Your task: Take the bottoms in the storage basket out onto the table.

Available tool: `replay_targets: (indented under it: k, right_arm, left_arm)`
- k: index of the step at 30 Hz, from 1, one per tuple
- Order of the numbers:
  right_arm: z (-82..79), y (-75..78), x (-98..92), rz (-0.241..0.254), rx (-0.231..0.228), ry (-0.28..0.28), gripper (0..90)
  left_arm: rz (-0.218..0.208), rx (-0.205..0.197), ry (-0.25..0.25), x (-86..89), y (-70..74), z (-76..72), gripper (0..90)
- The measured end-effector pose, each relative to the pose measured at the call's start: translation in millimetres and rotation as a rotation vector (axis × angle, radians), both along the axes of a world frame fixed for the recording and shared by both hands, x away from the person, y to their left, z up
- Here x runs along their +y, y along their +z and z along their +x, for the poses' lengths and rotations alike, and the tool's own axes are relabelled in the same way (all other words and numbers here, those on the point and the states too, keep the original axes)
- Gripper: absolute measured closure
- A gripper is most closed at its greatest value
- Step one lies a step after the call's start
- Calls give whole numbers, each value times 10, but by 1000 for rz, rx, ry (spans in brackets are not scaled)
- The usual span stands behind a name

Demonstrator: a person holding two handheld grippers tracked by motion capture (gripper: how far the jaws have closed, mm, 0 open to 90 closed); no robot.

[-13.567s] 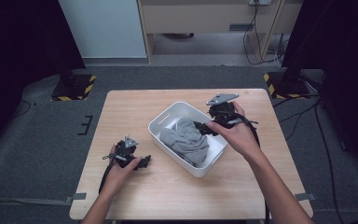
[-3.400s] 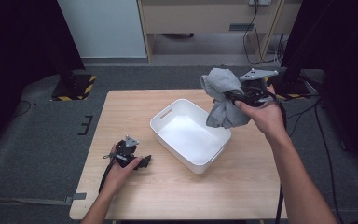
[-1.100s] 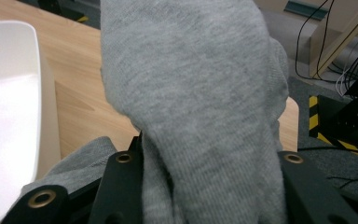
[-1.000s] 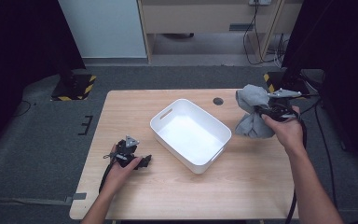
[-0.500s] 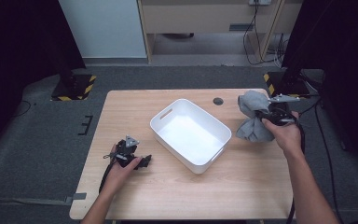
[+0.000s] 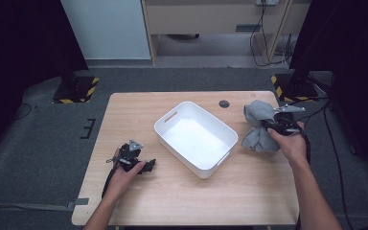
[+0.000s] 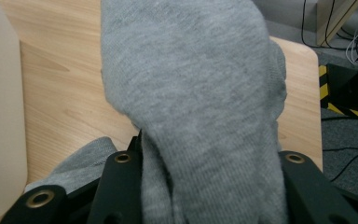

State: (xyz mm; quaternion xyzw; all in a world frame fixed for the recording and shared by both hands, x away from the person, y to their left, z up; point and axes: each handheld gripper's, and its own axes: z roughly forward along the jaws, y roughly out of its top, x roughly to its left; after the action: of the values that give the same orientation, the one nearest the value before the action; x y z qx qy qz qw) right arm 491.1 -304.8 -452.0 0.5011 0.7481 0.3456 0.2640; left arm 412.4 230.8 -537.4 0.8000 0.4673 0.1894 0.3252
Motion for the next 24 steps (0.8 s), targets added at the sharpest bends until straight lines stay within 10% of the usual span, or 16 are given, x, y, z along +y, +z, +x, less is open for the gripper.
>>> replay_targets:
  k: [24]
  right_arm:
    - [-15,-287,88,17,33,-5,571]
  left_arm:
    - [0,0,0,0,0,0,0]
